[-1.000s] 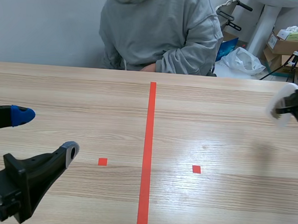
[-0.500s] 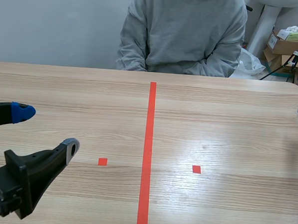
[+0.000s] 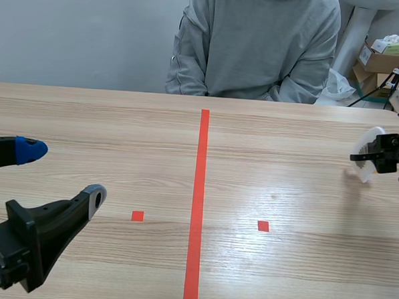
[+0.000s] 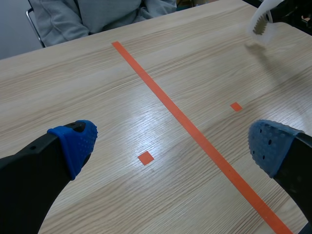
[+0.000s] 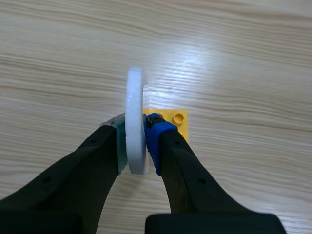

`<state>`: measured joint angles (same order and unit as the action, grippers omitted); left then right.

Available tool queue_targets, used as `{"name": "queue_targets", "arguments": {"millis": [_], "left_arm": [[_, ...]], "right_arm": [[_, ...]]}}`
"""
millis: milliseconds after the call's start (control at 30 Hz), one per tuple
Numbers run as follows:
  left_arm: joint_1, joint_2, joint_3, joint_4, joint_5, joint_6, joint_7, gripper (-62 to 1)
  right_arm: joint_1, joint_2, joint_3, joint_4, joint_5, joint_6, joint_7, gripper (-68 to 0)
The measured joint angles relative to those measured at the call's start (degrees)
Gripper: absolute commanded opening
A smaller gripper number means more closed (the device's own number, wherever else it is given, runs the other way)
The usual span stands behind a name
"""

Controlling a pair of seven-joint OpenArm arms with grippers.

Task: Do the leaf sorting experiment

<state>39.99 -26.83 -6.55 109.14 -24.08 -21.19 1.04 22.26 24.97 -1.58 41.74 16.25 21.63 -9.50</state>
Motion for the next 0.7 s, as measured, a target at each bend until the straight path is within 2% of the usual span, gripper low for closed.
{"name": "queue_targets", "arguments": {"millis": [267,400,500,633,700], "left_arm": [[0.0,0.0,0.0,0.0,0.0,0.0,0.0,1.4],[0.0,0.0,0.0,0.0,0.0,0.0,0.0,1.4],[0.0,0.0,0.0,0.0,0.0,0.0,0.9,1.4],[0.0,0.0,0.0,0.0,0.0,0.0,0.9,1.4],[0.0,0.0,0.0,0.0,0.0,0.0,0.9,1.4]], "right_arm": [[-2.3,-1.5,0.0,0.0,0.9,-2.6,0.0,-65.0],[-2.3,-1.4,0.1,0.1,0.8,-2.6,-0.4,-57.0],[-2.3,-1.4,0.1,0.1,0.7,-2.6,-1.0,-45.5],[-2.3,-1.4,0.1,0.1,0.7,-2.6,-0.9,-20.7],[-2.3,-1.5,0.1,0.1,-0.4,-2.6,-0.8,-10.5]]}}
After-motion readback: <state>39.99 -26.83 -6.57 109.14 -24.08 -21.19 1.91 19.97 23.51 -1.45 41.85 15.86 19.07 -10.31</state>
